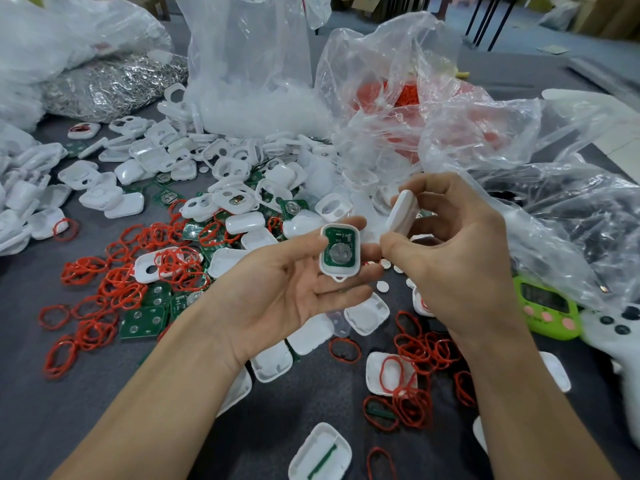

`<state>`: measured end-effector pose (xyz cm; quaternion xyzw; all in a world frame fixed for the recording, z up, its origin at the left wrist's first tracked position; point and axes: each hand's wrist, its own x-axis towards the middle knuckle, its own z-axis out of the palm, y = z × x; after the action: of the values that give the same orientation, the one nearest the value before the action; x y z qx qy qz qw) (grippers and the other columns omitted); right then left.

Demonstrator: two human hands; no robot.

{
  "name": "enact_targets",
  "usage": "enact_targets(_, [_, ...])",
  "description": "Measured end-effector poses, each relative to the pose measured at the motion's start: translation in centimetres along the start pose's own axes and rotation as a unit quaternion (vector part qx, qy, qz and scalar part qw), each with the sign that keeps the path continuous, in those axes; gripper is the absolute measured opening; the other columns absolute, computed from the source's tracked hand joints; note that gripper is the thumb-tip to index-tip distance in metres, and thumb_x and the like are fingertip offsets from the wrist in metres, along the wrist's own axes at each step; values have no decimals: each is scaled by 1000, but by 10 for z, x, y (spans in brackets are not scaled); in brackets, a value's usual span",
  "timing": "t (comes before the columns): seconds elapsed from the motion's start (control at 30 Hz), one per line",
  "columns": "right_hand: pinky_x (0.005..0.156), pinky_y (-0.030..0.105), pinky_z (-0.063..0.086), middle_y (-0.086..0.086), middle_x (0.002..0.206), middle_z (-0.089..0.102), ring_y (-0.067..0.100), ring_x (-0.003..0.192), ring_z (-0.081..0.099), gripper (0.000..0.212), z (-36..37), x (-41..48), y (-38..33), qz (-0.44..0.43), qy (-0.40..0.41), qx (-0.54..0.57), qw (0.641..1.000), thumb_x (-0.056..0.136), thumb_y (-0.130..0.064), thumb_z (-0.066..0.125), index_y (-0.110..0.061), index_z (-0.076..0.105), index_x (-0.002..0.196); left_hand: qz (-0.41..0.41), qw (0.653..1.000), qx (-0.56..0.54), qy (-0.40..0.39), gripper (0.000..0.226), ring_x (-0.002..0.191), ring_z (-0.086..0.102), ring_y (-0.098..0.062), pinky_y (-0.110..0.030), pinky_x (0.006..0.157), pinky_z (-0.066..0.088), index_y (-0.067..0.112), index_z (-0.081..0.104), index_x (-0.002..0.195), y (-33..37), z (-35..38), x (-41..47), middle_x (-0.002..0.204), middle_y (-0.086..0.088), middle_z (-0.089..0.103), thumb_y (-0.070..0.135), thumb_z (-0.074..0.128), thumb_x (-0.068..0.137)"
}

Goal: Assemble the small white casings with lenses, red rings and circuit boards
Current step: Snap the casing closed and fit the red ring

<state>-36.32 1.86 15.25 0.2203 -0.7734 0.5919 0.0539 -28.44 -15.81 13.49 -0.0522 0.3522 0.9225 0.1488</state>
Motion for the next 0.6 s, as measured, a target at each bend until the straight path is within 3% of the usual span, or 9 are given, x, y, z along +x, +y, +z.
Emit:
enact_targets(0.1, [61, 37, 62, -13, 100, 73, 16, 77, 74, 42, 1, 0, 0, 1, -6, -4, 1000, 64, -37, 75, -39, 63, 104, 11, 1000, 23, 15, 42, 105, 73, -30, -39, 84, 62, 9, 68, 130, -2, -2, 1, 124, -18, 71, 10, 51, 91])
enact_targets(0.23, [60, 28, 56, -15, 97, 74, 12, 74, 72, 44, 2, 0, 2, 1, -15, -16, 1000, 65, -30, 83, -38, 64, 104, 17, 999, 28, 33, 40, 102, 74, -30, -38, 79, 62, 7, 71, 125, -3, -4, 3, 120, -18, 72, 6, 54, 89])
enact_targets(0.4, [60, 26, 56, -18, 98, 73, 11, 74, 72, 46, 2, 0, 4, 2, -14, -24, 1000, 65, -25, 84, -40, 64, 103, 20, 998, 34, 52, 37, 101, 75, -30, -38, 77, 63, 8, 76, 117, -4, -3, 4, 120, -20, 72, 6, 55, 87])
enact_targets(0.6, [63, 23, 54, -17, 99, 75, 10, 82, 73, 46, 0, -1, 2, -4, -19, -36, 999, 65, -27, 87, -41, 68, 105, 10, 998, 26, 64, 37, 113, 71, -34, -42, 83, 63, 6, 72, 124, -3, -2, 2, 128, -22, 69, 16, 52, 94])
